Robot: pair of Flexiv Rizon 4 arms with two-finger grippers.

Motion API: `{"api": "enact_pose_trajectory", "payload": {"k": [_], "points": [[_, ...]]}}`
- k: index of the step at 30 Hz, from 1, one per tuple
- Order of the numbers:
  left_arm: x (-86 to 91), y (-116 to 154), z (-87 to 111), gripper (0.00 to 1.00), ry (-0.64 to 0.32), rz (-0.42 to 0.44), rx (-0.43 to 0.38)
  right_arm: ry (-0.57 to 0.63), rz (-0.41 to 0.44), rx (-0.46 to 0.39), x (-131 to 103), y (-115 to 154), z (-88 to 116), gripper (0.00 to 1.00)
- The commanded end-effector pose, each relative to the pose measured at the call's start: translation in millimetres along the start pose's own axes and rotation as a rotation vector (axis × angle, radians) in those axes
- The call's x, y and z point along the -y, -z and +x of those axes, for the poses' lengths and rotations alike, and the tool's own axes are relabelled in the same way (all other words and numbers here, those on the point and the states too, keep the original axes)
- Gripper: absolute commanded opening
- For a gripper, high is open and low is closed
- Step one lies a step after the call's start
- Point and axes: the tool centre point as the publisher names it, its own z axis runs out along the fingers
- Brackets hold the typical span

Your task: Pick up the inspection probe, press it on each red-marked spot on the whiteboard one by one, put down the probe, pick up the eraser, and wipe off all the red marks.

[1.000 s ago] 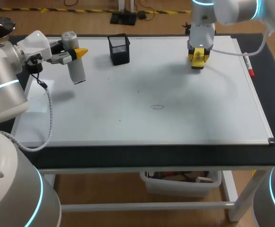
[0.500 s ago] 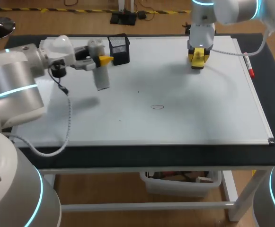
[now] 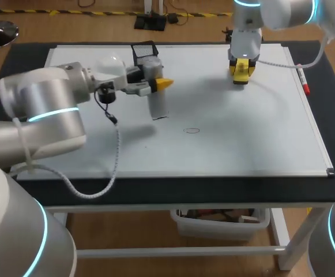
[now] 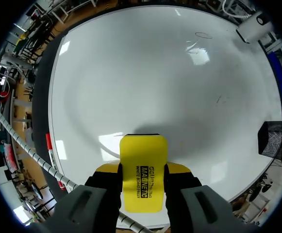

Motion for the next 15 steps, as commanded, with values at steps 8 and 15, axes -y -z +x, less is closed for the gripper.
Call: {"api": "enact_pose_trajectory", "payload": {"k": [8,15], "points": [[-16.0,-49,17.1,0.0,0.042,0.006,-0.086,0.003,-0.003,-0.003,2,1,0,0.0],[-25.6,-74,33.9,0.0,0.058,-0.026,-0.154,0.003,-0.003,-0.003,2,1,0,0.0]]}}
